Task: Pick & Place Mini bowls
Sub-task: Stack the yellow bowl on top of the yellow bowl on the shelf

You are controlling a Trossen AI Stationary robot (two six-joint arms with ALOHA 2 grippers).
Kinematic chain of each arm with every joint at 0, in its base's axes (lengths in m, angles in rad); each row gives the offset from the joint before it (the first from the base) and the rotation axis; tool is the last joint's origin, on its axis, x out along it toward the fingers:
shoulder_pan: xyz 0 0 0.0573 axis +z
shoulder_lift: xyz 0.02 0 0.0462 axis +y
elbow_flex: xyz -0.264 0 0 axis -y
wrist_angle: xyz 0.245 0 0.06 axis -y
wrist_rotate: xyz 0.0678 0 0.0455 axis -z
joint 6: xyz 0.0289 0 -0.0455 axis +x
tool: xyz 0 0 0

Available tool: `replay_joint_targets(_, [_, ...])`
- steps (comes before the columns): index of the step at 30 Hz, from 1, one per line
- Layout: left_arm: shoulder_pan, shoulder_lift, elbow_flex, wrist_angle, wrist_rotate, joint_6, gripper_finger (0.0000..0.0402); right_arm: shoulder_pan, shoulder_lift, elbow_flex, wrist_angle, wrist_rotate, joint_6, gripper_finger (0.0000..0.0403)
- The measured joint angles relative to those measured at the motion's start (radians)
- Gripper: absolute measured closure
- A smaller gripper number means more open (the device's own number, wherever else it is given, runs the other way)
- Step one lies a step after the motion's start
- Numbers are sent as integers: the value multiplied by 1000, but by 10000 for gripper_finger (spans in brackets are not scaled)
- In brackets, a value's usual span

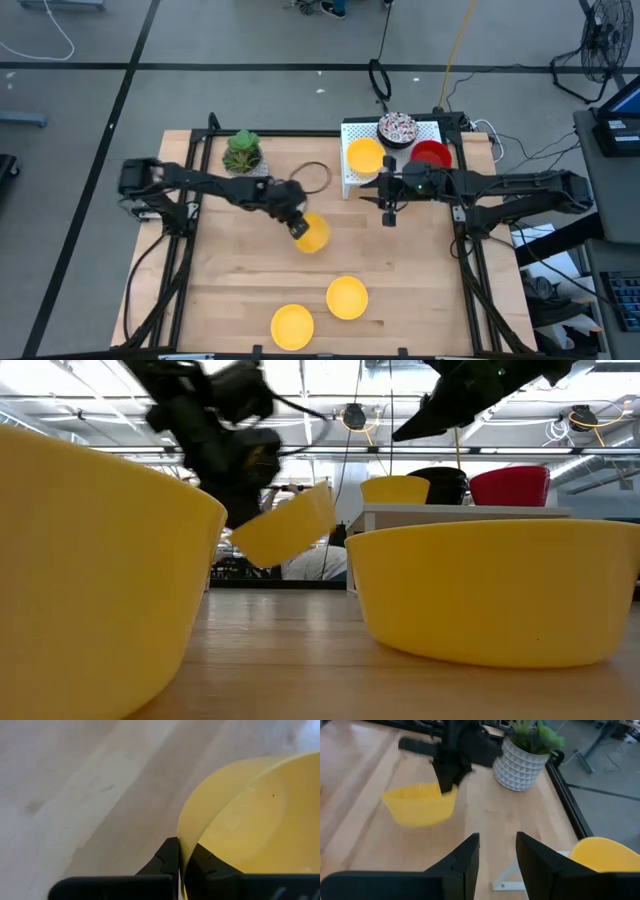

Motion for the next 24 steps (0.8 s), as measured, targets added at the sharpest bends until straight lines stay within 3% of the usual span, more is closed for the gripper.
replay_joint_targets(6, [0, 197, 253, -297, 30, 201, 389, 19, -1, 0, -31, 5, 18, 284])
replay_joint_targets(12, [11, 310, 411, -374, -4, 271, 397, 19, 0, -1, -97, 5, 64, 284])
replay_joint_targets(24, [39, 340, 443, -416, -3, 284, 370, 19, 0, -1, -146, 2, 64, 284])
